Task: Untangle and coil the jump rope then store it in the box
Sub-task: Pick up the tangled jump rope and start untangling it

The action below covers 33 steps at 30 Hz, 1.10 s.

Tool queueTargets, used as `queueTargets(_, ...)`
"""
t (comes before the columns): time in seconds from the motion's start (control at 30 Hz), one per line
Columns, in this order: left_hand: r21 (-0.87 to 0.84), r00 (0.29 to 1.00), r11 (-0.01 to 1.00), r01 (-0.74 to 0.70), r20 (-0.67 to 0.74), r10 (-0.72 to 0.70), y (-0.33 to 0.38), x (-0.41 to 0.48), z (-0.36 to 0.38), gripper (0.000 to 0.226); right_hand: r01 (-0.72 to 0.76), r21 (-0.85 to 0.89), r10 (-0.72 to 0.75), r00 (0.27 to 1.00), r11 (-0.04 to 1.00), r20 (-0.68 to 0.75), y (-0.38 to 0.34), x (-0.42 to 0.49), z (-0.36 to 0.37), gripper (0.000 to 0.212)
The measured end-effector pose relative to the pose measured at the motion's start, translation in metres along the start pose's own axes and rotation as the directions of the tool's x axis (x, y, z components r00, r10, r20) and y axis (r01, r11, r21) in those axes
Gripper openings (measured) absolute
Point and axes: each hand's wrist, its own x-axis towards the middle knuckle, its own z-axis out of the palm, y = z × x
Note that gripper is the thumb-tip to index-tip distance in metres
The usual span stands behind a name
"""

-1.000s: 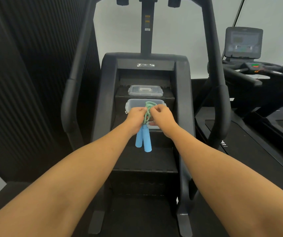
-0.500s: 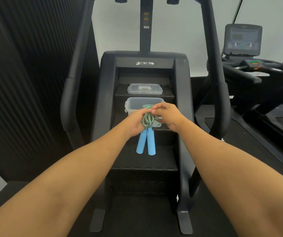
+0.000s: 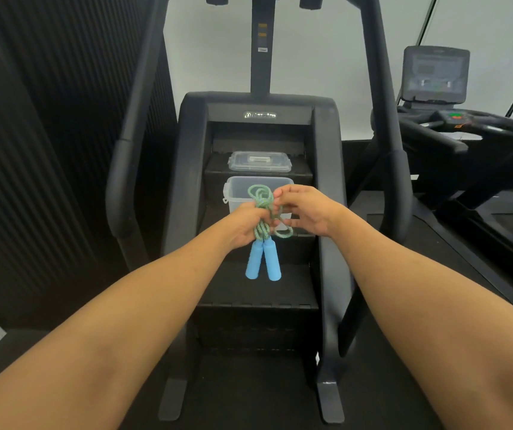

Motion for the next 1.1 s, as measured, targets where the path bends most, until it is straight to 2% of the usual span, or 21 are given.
queueTargets(0.1,-0.064,1.000,0.998,0.025,0.003,-0.025,0.004,0.000,0.000,0.036,-0.020,0.086,0.021,1.000,0.996,-0.013,-0.001,0.000,0.002,0.005)
queueTargets(0.13,-0.060,0.999,0.998,0.033,0.010,-0.032,0.005,-0.001,0.000,0.037,-0.023,0.022,0.023,0.999,1.000,-0.035,0.001,0.000,0.002,0.013)
queueTargets(0.2,-0.061,0.999,0.997,0.052,0.021,-0.050,0.003,-0.003,0.000,0.040,-0.009,-0.248,-0.016,0.995,0.969,-0.098,0.003,0.002,0.003,0.024)
queueTargets(0.27,-0.113,0.997,0.991,0.071,0.036,-0.067,-0.001,-0.006,-0.001,0.041,0.032,-0.477,-0.095,0.990,0.878,-0.107,-0.001,0.002,0.006,0.020)
queueTargets(0.33,-0.153,0.997,0.985,0.075,0.046,-0.068,-0.004,-0.008,-0.003,0.040,0.068,-0.533,-0.114,0.992,0.843,-0.053,-0.011,0.000,0.008,0.013)
queueTargets(0.4,-0.237,0.998,0.969,0.063,0.036,-0.056,-0.007,-0.008,-0.009,0.041,0.051,-0.409,-0.048,0.999,0.911,0.016,-0.020,-0.003,0.005,0.018)
queueTargets(0.5,-0.395,1.000,0.918,0.025,0.002,-0.026,-0.011,-0.009,-0.023,0.047,-0.030,-0.077,0.039,0.994,0.997,0.106,-0.027,-0.008,-0.003,0.022)
queueTargets(0.57,-0.376,1.000,0.926,0.023,0.018,-0.018,-0.010,-0.013,-0.030,0.051,-0.032,0.091,0.028,0.998,0.995,0.048,-0.026,-0.006,-0.008,0.024)
queueTargets(0.63,-0.300,0.997,0.952,0.052,0.078,-0.030,-0.007,-0.018,-0.032,0.050,-0.015,0.153,0.024,0.998,0.988,-0.053,-0.024,-0.003,-0.011,0.033)
queueTargets(0.7,-0.246,0.985,0.965,0.090,0.164,-0.050,-0.002,-0.022,-0.031,0.045,0.004,0.219,0.026,0.991,0.976,-0.134,-0.026,-0.002,-0.010,0.028)
queueTargets(0.83,-0.140,0.950,0.984,0.107,0.305,-0.060,0.004,-0.026,-0.025,0.029,0.065,0.514,0.074,0.967,0.855,-0.245,-0.033,0.001,-0.011,0.022)
queueTargets(0.93,-0.047,0.941,0.994,0.100,0.330,-0.079,0.005,-0.031,-0.022,0.024,0.199,0.735,0.097,0.936,0.649,-0.339,-0.039,0.005,-0.014,0.018)
queueTargets(0.97,-0.010,0.939,0.995,0.094,0.333,-0.086,0.006,-0.033,-0.022,0.025,0.232,0.750,0.100,0.924,0.620,-0.369,-0.040,0.005,-0.016,0.015)
queueTargets(1.0,0.030,0.936,0.996,0.088,0.340,-0.093,0.006,-0.035,-0.022,0.024,0.262,0.722,0.086,0.909,0.640,-0.407,-0.040,0.005,-0.018,0.011)
queueTargets(1.07,0.120,0.918,0.989,0.083,0.377,-0.123,0.009,-0.036,-0.021,0.021,0.320,0.553,-0.003,0.867,0.770,-0.498,-0.038,0.002,-0.021,0.009)
queueTargets(1.1,0.186,0.902,0.979,0.080,0.405,-0.151,0.011,-0.037,-0.019,0.019,0.331,0.425,-0.067,0.847,0.843,-0.527,-0.037,-0.001,-0.022,0.016)
